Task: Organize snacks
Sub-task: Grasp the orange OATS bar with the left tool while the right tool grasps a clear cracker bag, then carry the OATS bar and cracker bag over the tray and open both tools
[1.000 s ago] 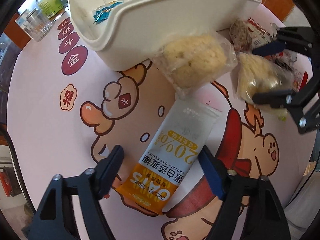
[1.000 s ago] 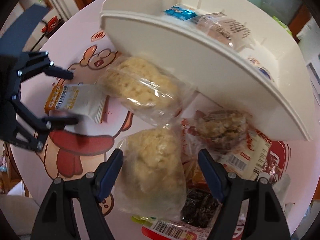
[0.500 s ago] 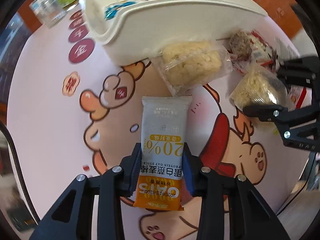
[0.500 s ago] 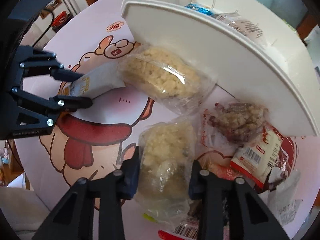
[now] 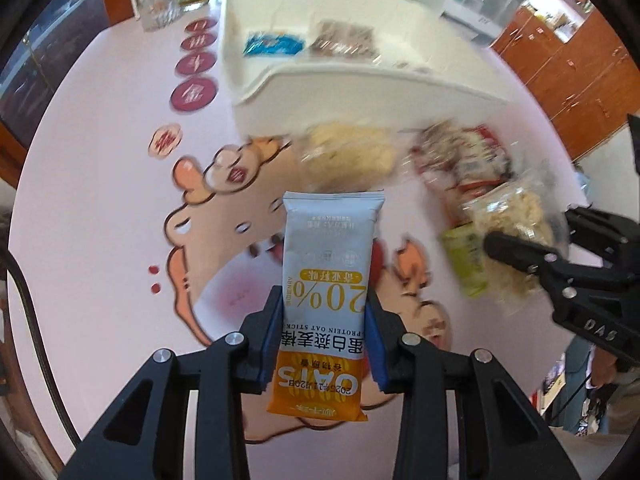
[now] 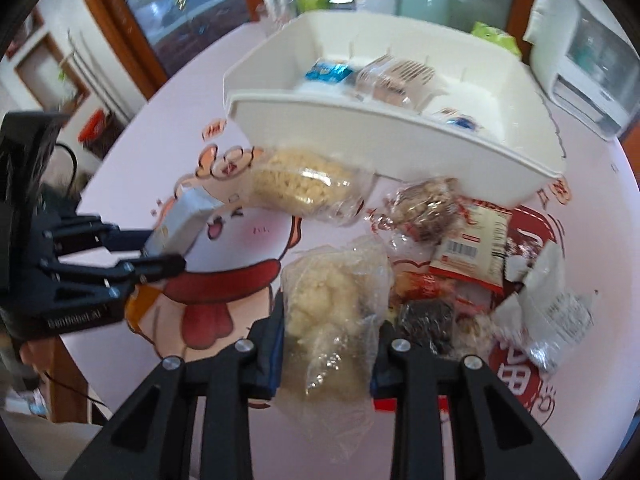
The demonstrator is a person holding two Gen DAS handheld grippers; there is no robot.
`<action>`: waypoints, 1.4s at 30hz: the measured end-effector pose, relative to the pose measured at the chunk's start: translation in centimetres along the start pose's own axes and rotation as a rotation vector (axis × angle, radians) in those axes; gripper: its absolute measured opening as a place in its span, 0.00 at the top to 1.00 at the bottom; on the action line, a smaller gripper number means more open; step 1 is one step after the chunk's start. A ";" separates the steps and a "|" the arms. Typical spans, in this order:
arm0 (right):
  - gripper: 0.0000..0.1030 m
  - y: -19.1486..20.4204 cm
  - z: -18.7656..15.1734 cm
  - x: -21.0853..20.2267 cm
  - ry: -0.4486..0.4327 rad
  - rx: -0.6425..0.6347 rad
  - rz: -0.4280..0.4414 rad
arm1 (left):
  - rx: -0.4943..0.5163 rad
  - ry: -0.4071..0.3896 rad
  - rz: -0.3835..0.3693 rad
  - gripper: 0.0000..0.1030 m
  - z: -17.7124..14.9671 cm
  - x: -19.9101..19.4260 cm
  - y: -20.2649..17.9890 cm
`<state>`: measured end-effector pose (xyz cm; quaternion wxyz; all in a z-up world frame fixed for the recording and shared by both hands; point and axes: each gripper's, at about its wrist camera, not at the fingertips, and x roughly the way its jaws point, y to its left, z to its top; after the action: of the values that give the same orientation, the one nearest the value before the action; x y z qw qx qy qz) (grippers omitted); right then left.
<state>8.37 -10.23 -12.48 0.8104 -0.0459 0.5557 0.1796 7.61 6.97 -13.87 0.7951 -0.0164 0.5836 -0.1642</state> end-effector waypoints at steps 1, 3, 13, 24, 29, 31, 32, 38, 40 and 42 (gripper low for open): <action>0.70 -0.2 -0.1 -0.8 -0.013 0.015 0.004 | 0.008 -0.019 -0.011 0.66 0.2 -0.8 -0.6; 0.70 -0.2 0.4 -1.7 -0.036 0.038 0.009 | 0.025 -0.053 -0.028 0.66 0.9 -2.1 -1.4; 0.70 0.1 2.9 -9.5 -0.203 0.076 0.005 | 0.072 -0.206 -0.077 0.65 5.3 -9.5 -4.7; 0.70 -1.2 9.5 -18.9 -0.369 0.090 -0.072 | 0.108 -0.402 0.019 0.65 12.6 -19.0 -5.2; 0.70 -2.3 12.8 -22.8 -0.448 0.097 -0.130 | 0.101 -0.453 0.068 0.64 15.4 -21.5 -5.1; 0.70 -3.0 14.4 -23.9 -0.463 0.102 -0.156 | 0.094 -0.464 0.086 0.64 16.5 -22.0 -5.1; 0.70 -3.3 15.0 -24.3 -0.470 0.102 -0.174 | 0.093 -0.467 0.092 0.64 17.0 -22.2 -5.1; 0.70 -6.1 19.5 -25.8 -0.483 0.118 -0.270 | 0.077 -0.484 0.146 0.63 20.5 -22.0 -5.6; 0.70 -7.3 20.7 -25.4 -0.471 0.136 -0.272 | 0.067 -0.476 0.157 0.63 21.8 -21.2 -5.6; 0.70 -8.1 21.5 -24.6 -0.454 0.147 -0.265 | 0.054 -0.456 0.165 0.63 23.0 -19.9 -5.5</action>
<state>22.32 -17.83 17.23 0.9319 -0.0178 0.3605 0.0369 22.46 3.54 12.95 0.9171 0.0162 0.3840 -0.1062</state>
